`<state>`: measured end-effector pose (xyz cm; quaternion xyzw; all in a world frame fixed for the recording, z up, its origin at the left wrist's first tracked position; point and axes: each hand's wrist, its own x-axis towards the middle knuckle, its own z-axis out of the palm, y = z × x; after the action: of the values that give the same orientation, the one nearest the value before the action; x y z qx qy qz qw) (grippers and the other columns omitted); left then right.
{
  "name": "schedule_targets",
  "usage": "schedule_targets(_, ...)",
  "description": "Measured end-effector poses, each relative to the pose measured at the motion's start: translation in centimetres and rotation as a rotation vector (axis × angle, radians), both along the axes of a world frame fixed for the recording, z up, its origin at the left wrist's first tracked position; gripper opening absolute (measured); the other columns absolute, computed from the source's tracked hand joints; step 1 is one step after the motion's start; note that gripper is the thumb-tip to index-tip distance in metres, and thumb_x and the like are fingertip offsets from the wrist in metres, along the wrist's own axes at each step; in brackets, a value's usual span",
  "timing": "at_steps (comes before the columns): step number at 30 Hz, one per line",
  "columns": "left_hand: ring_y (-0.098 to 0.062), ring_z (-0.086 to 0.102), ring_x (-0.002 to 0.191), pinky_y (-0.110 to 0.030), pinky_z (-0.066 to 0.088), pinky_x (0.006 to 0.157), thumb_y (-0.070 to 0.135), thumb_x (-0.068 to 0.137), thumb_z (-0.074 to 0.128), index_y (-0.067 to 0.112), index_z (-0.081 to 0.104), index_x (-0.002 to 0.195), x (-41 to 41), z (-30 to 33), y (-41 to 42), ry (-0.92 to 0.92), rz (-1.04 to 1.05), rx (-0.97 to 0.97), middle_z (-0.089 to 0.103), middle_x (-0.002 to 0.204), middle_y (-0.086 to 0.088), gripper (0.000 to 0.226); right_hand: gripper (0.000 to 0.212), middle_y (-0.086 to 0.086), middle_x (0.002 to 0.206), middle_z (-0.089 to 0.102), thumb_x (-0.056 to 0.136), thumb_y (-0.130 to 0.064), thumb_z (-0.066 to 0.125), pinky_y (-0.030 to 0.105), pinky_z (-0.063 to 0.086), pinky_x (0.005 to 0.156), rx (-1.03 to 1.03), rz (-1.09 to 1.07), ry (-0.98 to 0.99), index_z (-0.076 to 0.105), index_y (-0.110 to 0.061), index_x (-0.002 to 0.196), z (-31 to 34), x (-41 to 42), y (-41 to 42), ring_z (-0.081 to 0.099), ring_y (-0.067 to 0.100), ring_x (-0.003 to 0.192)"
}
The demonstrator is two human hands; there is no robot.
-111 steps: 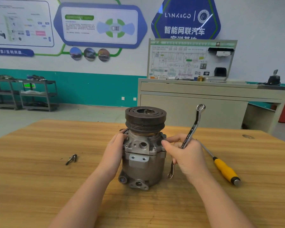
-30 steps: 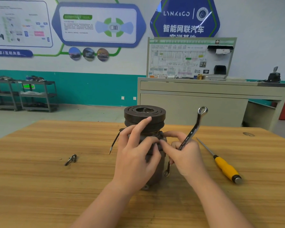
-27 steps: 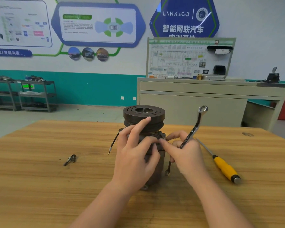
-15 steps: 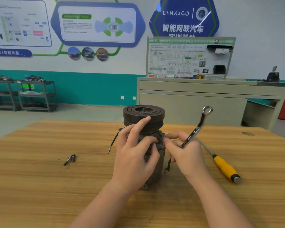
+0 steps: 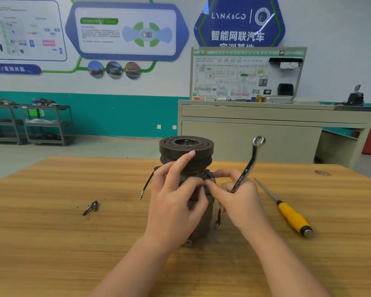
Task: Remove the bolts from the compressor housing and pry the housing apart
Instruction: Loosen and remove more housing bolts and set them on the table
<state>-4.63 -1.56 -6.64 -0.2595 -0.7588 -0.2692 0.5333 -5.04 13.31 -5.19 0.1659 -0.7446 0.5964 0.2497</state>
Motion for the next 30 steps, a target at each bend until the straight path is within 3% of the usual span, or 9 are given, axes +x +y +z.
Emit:
schedule_targets(4, -0.025, 0.036, 0.126, -0.04, 0.039, 0.101, 0.03, 0.086, 0.061, 0.017, 0.074, 0.089, 0.1, 0.1, 0.1, -0.003, 0.015, -0.007, 0.041, 0.148, 0.0, 0.018, 0.016, -0.007, 0.036, 0.046, 0.082, -0.01, 0.074, 0.015, 0.036, 0.039, -0.043, -0.062, 0.016, 0.063, -0.016, 0.073, 0.2, 0.0, 0.0, 0.043, 0.005, 0.032)
schedule_targets(10, -0.026, 0.037, 0.125, -0.045, 0.046, 0.097, 0.042, 0.082, 0.065, 0.016, 0.075, 0.091, 0.6, 0.4, 0.3, -0.012, 0.074, -0.013, 0.049, 0.145, -0.004, 0.028, 0.009, -0.005, 0.04, 0.049, 0.086, -0.018, 0.072, 0.018, 0.039, 0.043, -0.118, 0.0, 0.111, 0.073, -0.024, 0.079, 1.0, 0.7, 0.4, 0.043, 0.006, 0.036)
schedule_targets(13, -0.025, 0.036, 0.124, -0.04, 0.041, 0.1, 0.044, 0.084, 0.063, 0.016, 0.077, 0.092, 0.8, 0.5, 0.5, -0.005, 0.085, 0.009, 0.046, 0.144, -0.001, 0.033, 0.008, -0.005, 0.043, 0.054, 0.076, -0.032, 0.073, 0.019, 0.038, 0.042, -0.152, 0.115, 0.136, 0.075, -0.025, 0.077, 1.5, 1.3, 0.3, 0.043, 0.008, 0.036)
schedule_targets(19, -0.022, 0.034, 0.125, -0.019, 0.024, 0.108, 0.033, 0.088, 0.063, 0.013, 0.078, 0.085, 0.7, 0.5, 0.1, 0.042, -0.015, 0.089, 0.045, 0.142, -0.006, 0.026, 0.005, -0.002, 0.048, 0.061, 0.071, -0.032, 0.074, 0.018, 0.038, 0.041, -0.145, 0.149, 0.156, 0.075, -0.027, 0.069, 1.9, 2.0, -0.2, 0.045, 0.008, 0.036)
schedule_targets(23, -0.019, 0.035, 0.124, -0.021, 0.027, 0.106, 0.03, 0.092, 0.059, 0.011, 0.074, 0.084, 0.9, 0.5, 0.2, 0.093, -0.062, 0.112, 0.048, 0.138, -0.004, 0.026, 0.015, -0.002, 0.045, 0.056, 0.071, -0.038, 0.075, 0.02, 0.041, 0.043, -0.128, 0.167, 0.145, 0.076, -0.024, 0.074, 2.1, 2.4, -0.3, 0.046, 0.009, 0.038)
schedule_targets(25, -0.016, 0.039, 0.122, -0.023, 0.032, 0.104, 0.028, 0.095, 0.056, 0.01, 0.07, 0.084, 0.9, 0.8, -0.1, 0.158, -0.127, 0.246, 0.045, 0.131, 0.0, 0.026, 0.023, -0.004, 0.043, 0.054, 0.076, -0.047, 0.076, 0.02, 0.043, 0.044, -0.138, 0.161, 0.143, 0.076, -0.024, 0.079, 1.9, 2.4, -0.4, 0.046, 0.008, 0.038)
schedule_targets(27, -0.004, 0.041, 0.118, -0.019, 0.035, 0.102, 0.023, 0.097, 0.052, 0.012, 0.064, 0.09, 0.5, 1.7, -1.3, 0.192, -0.107, 0.5, 0.041, 0.123, -0.005, 0.018, 0.034, -0.002, 0.041, 0.048, 0.08, -0.055, 0.063, 0.024, 0.042, 0.045, -0.184, 0.146, 0.127, 0.076, -0.025, 0.083, 1.8, 2.4, -0.7, 0.044, 0.01, 0.038)
schedule_targets(28, -0.002, 0.042, 0.115, -0.018, 0.037, 0.1, 0.021, 0.099, 0.051, 0.01, 0.062, 0.091, -0.1, 2.2, -2.6, 0.136, -0.057, 0.66, 0.041, 0.119, -0.008, 0.018, 0.038, 0.0, 0.041, 0.046, 0.081, -0.057, 0.057, 0.025, 0.04, 0.043, -0.236, 0.15, 0.111, 0.076, -0.024, 0.085, 1.7, 2.3, -0.7, 0.043, 0.012, 0.037)
schedule_targets(30, -0.017, 0.044, 0.114, -0.029, 0.038, 0.099, 0.026, 0.103, 0.046, 0.004, 0.065, 0.096, -1.7, 2.5, -6.2, -0.165, 0.158, 0.909, 0.046, 0.116, -0.009, 0.03, 0.038, 0.003, 0.043, 0.048, 0.086, -0.052, 0.052, 0.02, 0.033, 0.038, -0.357, 0.169, 0.072, 0.073, -0.021, 0.092, 1.6, 1.9, -0.6, 0.038, 0.012, 0.034)
